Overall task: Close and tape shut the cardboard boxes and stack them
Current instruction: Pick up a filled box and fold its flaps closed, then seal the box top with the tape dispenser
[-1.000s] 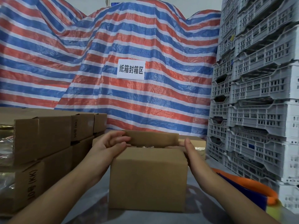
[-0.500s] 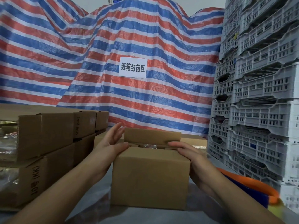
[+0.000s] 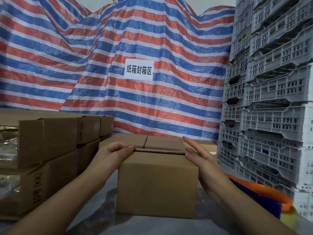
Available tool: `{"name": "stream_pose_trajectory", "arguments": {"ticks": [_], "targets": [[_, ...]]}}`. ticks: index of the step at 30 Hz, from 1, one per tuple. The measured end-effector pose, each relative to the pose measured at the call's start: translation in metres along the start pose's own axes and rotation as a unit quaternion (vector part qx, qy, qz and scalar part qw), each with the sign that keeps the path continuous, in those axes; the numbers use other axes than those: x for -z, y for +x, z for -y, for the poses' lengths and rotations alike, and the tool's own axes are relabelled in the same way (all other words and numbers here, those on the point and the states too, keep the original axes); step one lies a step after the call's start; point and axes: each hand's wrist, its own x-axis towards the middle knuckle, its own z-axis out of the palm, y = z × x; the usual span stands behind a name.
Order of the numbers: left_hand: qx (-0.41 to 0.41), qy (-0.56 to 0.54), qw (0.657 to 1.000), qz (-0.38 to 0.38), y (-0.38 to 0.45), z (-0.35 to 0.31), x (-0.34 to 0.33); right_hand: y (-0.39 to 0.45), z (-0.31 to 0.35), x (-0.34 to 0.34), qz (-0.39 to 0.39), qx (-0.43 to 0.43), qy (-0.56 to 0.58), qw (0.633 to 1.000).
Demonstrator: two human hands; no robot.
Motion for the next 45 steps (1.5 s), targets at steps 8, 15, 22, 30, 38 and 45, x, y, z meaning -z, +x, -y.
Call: {"name": "stream_pose_trajectory", "arguments": {"ticks": [8,15,22,30,38,45], "targets": [[-0.016,0.024,1.000,-0.005,-0.001,-0.002,-0.001,0.002,0.001,-0.001,0.008,0.012,-0.067,0.998],[-0.163,0.229,0.959,-0.038,-0.006,-0.031,-0.006,0.003,-0.002,-0.001,0.005,0.005,-0.059,0.998],[-0.181,0.520,0.803,0.228,-0.004,-0.065,-0.053,0.006,-0.006,0.002,0.006,-0.013,-0.043,0.999],[-0.158,0.599,0.742,0.258,-0.005,-0.044,-0.060,0.005,-0.005,0.003,0.022,-0.040,-0.038,0.998],[-0.133,0.583,0.748,0.288,-0.001,-0.049,-0.058,0.011,0.033,0.061,-0.144,0.034,-0.511,0.847],[-0.154,0.590,0.751,0.255,-0.013,-0.048,-0.058,-0.032,0.027,0.103,-0.063,-0.142,-0.759,0.633]]}}
